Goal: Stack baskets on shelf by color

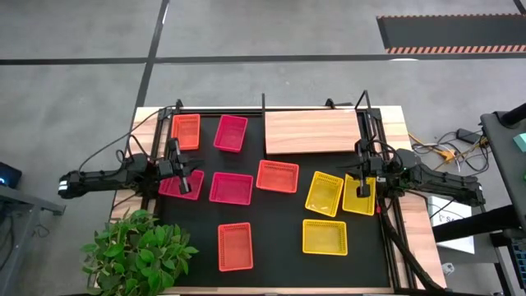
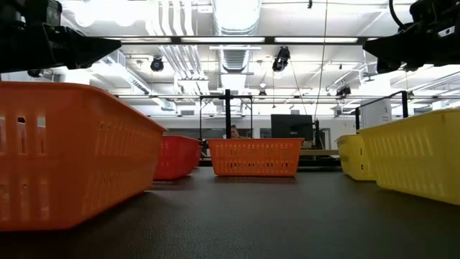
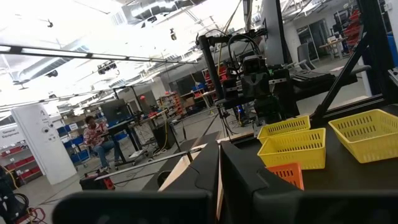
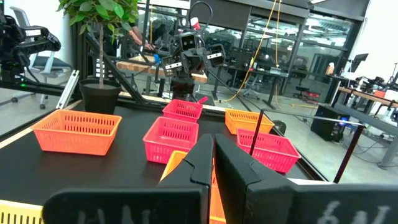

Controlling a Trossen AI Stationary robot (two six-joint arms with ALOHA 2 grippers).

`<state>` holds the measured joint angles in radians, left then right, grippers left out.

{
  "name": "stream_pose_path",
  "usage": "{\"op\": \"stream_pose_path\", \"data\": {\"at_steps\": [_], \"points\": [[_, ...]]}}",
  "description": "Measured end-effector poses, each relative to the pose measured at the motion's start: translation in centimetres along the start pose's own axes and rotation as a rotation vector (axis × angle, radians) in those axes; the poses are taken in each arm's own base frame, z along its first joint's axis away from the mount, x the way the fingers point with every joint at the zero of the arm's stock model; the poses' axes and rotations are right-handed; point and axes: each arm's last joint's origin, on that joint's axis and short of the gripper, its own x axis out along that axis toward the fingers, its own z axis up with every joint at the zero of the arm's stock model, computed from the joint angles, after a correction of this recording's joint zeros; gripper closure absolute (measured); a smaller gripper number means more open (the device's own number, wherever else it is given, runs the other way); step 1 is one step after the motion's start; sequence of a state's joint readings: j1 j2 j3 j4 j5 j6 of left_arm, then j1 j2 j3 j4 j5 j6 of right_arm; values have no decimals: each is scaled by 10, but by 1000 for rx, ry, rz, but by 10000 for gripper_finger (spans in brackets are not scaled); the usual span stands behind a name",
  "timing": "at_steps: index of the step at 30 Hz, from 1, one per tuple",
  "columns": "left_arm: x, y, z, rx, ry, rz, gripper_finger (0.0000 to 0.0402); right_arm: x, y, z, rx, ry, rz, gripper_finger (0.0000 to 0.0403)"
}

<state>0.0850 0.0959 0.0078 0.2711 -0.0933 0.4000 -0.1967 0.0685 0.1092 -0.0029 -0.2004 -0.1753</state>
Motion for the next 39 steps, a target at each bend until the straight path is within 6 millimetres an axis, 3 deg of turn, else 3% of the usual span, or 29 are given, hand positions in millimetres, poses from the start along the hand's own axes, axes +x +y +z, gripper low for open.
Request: {"op": "stream_pose_path", "data": {"at_steps": [31, 35, 39], "points": [[0, 0, 0, 4, -1, 1, 402, 0, 0, 2, -21, -25, -5, 394], [0, 1, 3, 42, -29, 13, 402, 0, -1, 5, 81, -54, -7, 394], [0, 1, 3, 48, -32, 15, 402, 0, -1, 8, 58, -82, -12, 394]]}}
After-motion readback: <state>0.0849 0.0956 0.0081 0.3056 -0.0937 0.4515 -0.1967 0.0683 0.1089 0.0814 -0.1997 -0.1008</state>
